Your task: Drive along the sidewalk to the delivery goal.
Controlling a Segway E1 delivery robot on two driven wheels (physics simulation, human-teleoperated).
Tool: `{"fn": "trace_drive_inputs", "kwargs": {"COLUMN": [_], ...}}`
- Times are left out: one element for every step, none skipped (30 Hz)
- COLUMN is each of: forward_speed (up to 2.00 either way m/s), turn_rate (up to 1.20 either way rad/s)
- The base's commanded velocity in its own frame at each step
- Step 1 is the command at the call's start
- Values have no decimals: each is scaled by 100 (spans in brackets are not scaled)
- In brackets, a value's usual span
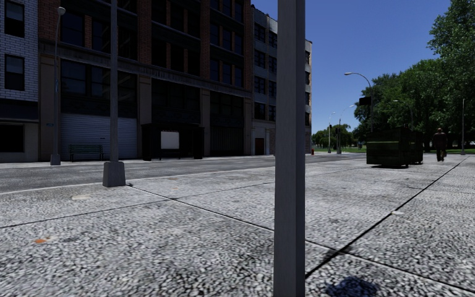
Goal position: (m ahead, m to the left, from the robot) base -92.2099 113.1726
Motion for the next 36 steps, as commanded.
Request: {"fn": "trace_drive_inputs", "kwargs": {"forward_speed": [0, 0, 0, 0, 0, 0, 0, 0, 0, 0, 0, 0, 0, 0, 0, 0, 0, 0, 0, 0, 0, 0, 0, 0, 0, 0, 0, 0, 0, 0, 0, 0, 0, -15, -37, -37], "turn_rate": [0, 0, 0, 0, 0, 0, 0, 0, 0, 0, 0, 0, 0, 0, 0, 0, 0, 0, 0, 0, 0, 0, 0, 0, 0, 0, 0, 0, 0, 0, 4, 4, 15, 18, 20, 20]}}
